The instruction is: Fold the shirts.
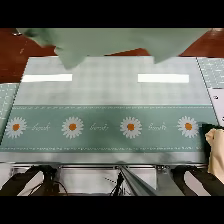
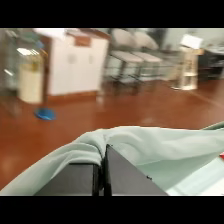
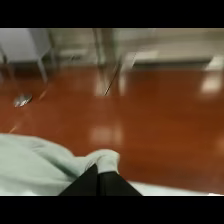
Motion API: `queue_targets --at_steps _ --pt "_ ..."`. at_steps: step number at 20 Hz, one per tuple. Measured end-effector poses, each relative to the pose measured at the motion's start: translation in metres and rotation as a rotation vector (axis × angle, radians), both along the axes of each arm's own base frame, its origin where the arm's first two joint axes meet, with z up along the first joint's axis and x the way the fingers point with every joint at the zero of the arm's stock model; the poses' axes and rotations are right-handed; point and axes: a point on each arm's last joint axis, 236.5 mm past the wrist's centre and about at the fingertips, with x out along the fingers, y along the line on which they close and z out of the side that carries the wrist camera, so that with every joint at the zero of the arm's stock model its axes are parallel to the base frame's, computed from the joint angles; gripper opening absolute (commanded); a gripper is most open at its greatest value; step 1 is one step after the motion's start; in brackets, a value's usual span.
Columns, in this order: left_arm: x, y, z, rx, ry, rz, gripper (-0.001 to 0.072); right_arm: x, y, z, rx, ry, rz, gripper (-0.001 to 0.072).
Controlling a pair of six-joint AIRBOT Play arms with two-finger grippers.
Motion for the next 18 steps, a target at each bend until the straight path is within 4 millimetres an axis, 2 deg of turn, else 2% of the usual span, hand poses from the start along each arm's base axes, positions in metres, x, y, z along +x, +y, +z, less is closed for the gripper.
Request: queue_targets --at_steps 3,6,8,10,12,14,15,18 --pt "-0.065 0.021 0.025 0.116 -0.104 0.177 0.0036 -0.079 -0.002 0.034 -0.055 -0.134 -0.082 0.0020" --pt "-0.125 0.036 0.039 0.192 -0.192 0.306 0.0035 -0.138 -0.004 0.037 -0.084 -0.175 -0.143 0.0020" --pt "-0.152 0.043 0.040 0.230 -0.222 0.364 0.0035 -0.162 -0.003 0.028 -0.093 -0.157 -0.159 0.0020" --pt "-0.161 0.047 0.034 0.250 -0.218 0.392 0.0036 -0.172 -0.004 0.014 -0.097 -0.107 -0.170 0.0020" --pt "-0.149 0.051 0.015 0.266 -0.158 0.396 0.0036 -0.169 -0.005 -0.005 -0.096 -0.037 -0.170 0.0020" --pt "-0.122 0.054 -0.016 0.270 -0.061 0.380 0.0036 -0.156 -0.007 -0.028 -0.090 0.045 -0.161 0.0020" --pt "-0.103 0.054 -0.039 0.267 0.010 0.357 0.0036 -0.146 -0.007 -0.043 -0.085 0.099 -0.151 0.0020" --pt "-0.043 0.050 -0.130 0.237 0.271 0.268 0.0037 -0.106 -0.006 -0.102 -0.052 0.287 -0.099 0.0020"
